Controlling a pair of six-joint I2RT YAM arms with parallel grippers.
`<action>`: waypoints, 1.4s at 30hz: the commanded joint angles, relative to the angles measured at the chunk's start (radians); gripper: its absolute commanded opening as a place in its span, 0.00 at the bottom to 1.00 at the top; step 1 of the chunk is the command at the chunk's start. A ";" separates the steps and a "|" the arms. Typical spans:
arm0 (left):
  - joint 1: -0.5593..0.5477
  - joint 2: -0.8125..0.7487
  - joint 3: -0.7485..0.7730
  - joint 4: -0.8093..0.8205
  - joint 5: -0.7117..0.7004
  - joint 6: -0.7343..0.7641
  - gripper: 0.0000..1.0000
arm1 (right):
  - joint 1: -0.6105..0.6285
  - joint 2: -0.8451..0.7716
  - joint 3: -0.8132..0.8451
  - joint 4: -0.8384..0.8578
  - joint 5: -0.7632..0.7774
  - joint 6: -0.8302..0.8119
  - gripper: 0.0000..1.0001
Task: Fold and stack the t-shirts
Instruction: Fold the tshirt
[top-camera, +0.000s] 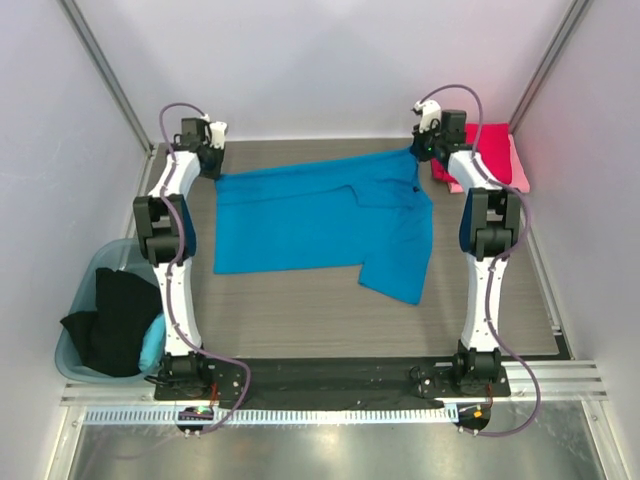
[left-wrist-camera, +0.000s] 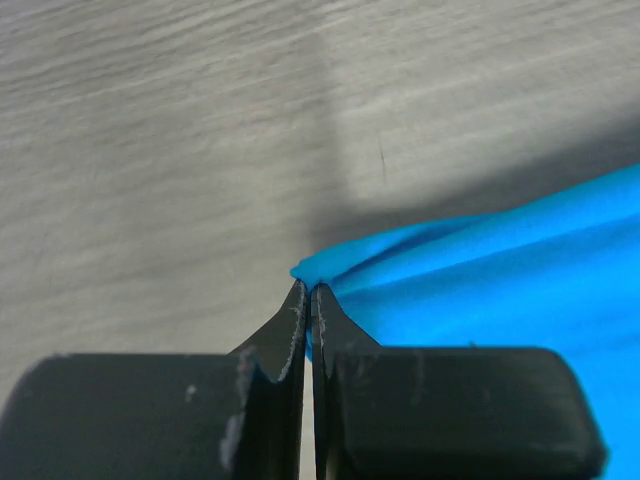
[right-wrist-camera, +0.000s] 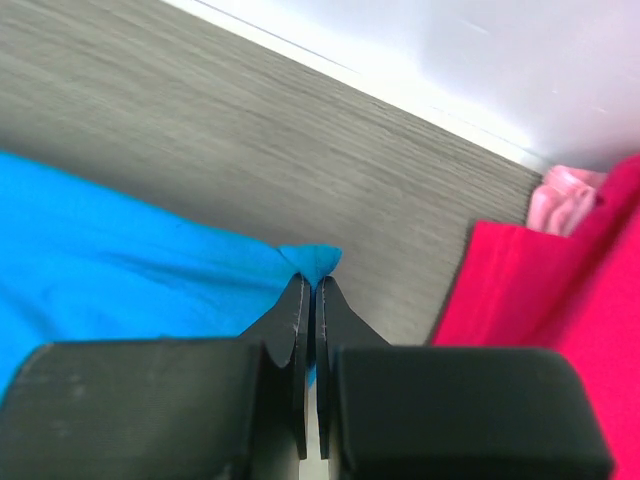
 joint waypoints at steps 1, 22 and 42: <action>-0.012 0.049 0.094 0.073 -0.060 0.003 0.00 | -0.002 0.060 0.107 0.056 0.036 0.028 0.01; -0.150 0.028 0.197 0.402 -0.500 -0.058 0.65 | 0.049 0.094 0.303 0.260 0.273 0.058 0.67; -0.161 -0.447 -0.560 -0.169 0.078 0.041 0.30 | 0.044 -0.583 -0.598 -0.387 -0.155 -0.170 0.61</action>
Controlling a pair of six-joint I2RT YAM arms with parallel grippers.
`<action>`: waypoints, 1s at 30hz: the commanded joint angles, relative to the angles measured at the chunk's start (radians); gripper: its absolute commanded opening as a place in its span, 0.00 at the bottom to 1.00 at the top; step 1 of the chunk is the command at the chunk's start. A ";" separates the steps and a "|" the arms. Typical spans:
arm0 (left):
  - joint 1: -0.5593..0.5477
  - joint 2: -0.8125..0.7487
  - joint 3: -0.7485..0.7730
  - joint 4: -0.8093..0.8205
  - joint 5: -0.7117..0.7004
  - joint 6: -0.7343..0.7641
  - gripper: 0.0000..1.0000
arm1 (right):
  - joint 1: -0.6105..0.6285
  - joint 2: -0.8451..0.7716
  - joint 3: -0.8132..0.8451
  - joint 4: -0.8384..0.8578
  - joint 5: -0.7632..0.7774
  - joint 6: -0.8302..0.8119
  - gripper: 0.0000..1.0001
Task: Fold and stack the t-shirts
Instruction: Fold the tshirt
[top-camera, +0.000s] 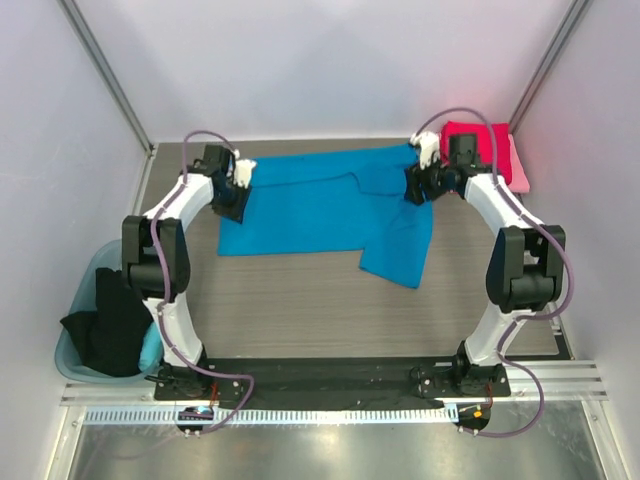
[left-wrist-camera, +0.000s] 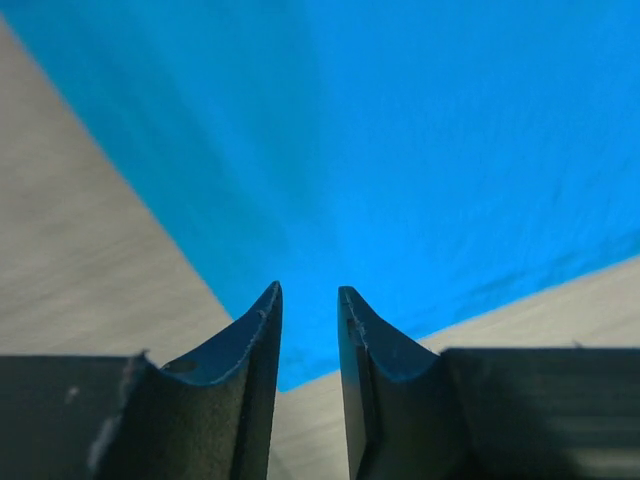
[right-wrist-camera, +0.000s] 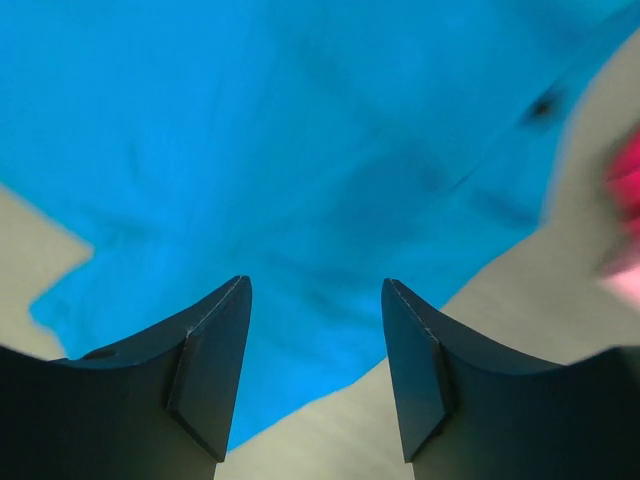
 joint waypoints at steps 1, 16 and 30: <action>0.002 0.041 0.001 -0.105 0.067 0.030 0.29 | 0.000 0.016 -0.048 -0.177 -0.085 -0.070 0.60; 0.013 0.151 -0.037 -0.097 0.027 0.029 0.23 | 0.002 0.028 -0.270 -0.270 -0.001 -0.227 0.53; 0.017 0.029 -0.245 -0.070 -0.037 0.058 0.21 | 0.013 -0.088 -0.398 -0.375 0.024 -0.276 0.52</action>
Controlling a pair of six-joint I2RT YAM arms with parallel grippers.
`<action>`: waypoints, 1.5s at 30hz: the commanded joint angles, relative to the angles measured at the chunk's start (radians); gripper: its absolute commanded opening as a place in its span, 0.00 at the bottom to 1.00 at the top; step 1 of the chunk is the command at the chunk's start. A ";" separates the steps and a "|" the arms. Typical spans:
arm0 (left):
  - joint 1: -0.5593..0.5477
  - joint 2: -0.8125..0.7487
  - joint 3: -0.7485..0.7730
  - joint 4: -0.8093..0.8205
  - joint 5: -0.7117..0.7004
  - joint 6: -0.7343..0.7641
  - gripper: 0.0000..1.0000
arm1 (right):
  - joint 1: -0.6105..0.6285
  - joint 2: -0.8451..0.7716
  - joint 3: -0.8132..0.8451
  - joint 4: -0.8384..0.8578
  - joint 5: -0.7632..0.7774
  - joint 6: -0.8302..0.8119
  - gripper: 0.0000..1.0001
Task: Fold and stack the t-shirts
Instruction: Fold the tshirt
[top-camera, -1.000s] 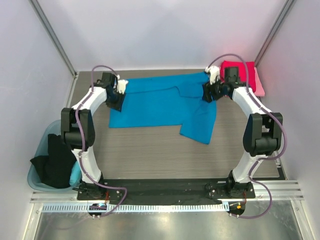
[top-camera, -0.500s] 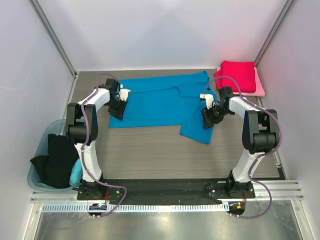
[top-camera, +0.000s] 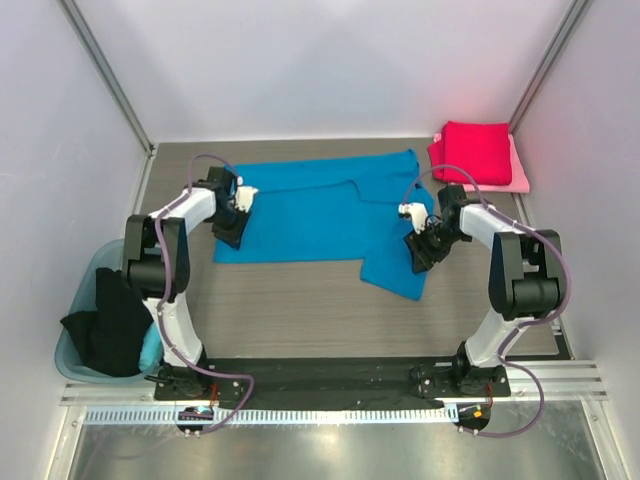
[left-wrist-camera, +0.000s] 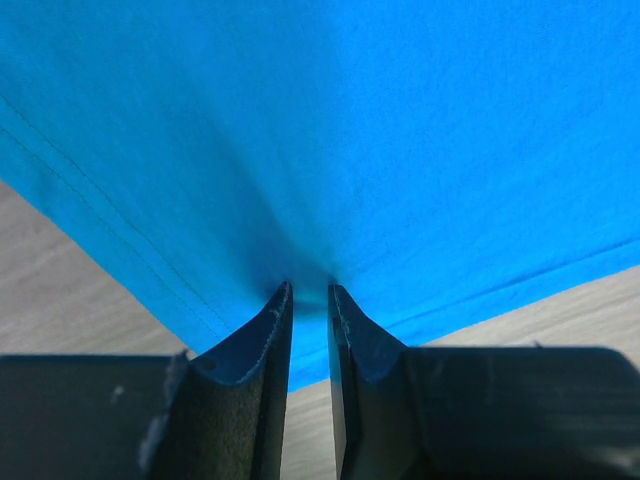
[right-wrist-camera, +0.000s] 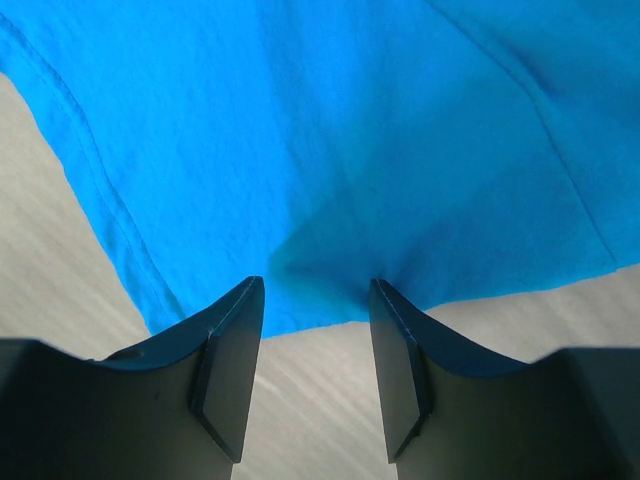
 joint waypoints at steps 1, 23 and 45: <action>0.011 -0.017 -0.079 -0.044 -0.044 0.020 0.21 | 0.011 -0.058 -0.037 -0.089 0.025 -0.011 0.52; 0.005 -0.224 0.060 -0.067 0.050 -0.011 0.34 | 0.089 -0.043 0.244 0.248 0.128 -0.102 0.52; 0.011 -0.283 -0.129 -0.032 -0.101 0.239 0.36 | 0.149 -0.488 -0.267 -0.001 -0.065 -0.621 0.53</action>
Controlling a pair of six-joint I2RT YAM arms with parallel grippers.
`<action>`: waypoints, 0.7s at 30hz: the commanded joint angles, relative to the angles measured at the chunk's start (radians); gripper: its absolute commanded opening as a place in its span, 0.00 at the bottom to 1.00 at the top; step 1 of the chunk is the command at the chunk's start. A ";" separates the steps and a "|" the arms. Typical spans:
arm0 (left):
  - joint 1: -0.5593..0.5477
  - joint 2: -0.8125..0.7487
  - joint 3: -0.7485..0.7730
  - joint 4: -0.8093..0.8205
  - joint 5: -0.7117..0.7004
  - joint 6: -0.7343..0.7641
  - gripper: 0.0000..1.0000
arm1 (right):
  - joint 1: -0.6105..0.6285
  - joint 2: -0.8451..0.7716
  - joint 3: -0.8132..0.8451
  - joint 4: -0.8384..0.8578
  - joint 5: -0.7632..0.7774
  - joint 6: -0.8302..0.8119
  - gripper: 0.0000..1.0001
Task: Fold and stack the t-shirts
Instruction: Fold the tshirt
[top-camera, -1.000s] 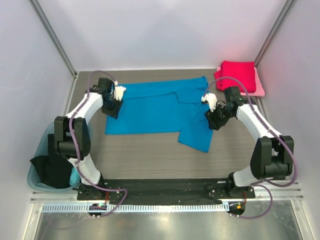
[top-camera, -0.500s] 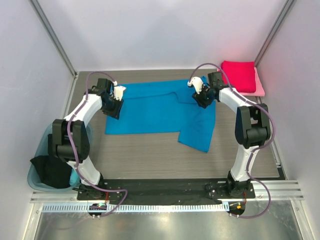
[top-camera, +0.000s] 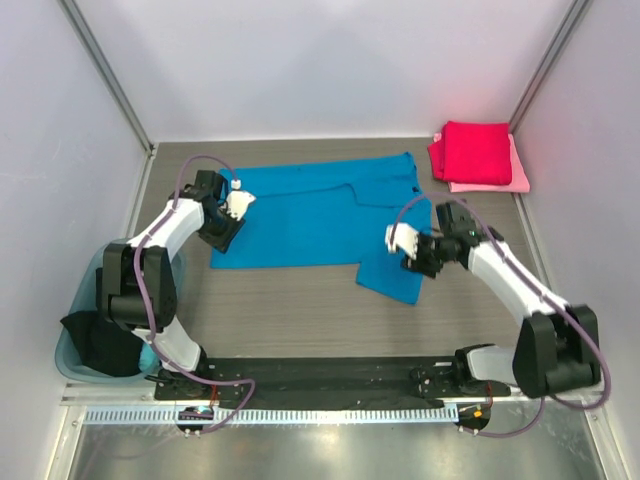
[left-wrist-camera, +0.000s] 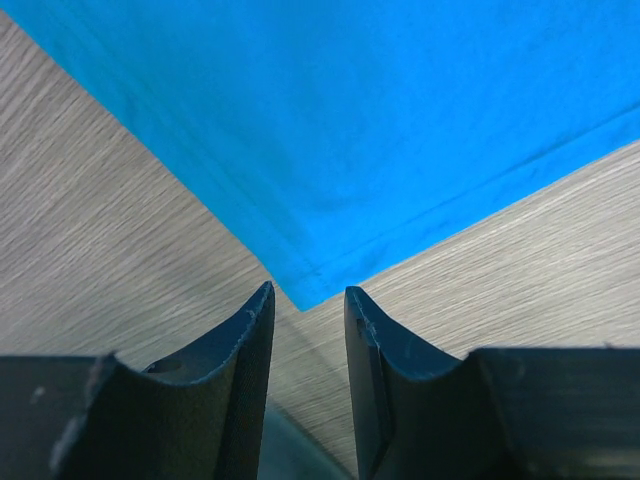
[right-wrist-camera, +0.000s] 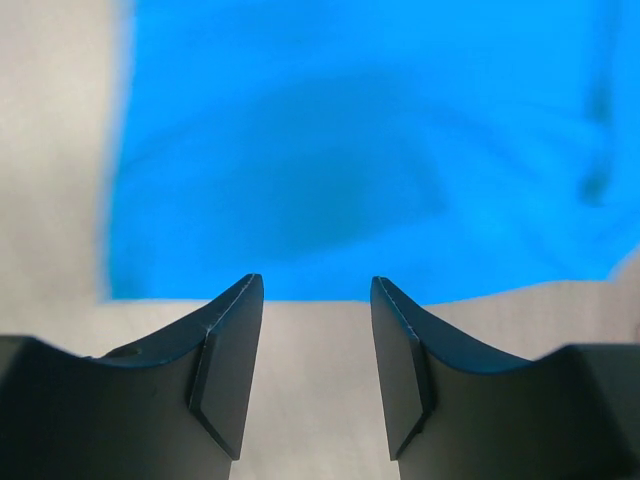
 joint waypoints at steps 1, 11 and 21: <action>0.007 -0.016 0.023 0.021 -0.035 0.021 0.36 | 0.019 -0.149 -0.207 -0.092 -0.060 -0.211 0.54; 0.007 0.039 0.074 0.016 -0.061 0.012 0.35 | 0.055 -0.217 -0.325 -0.103 -0.079 -0.308 0.53; 0.008 0.048 0.063 0.015 -0.068 0.009 0.35 | 0.070 -0.149 -0.327 -0.082 -0.076 -0.333 0.50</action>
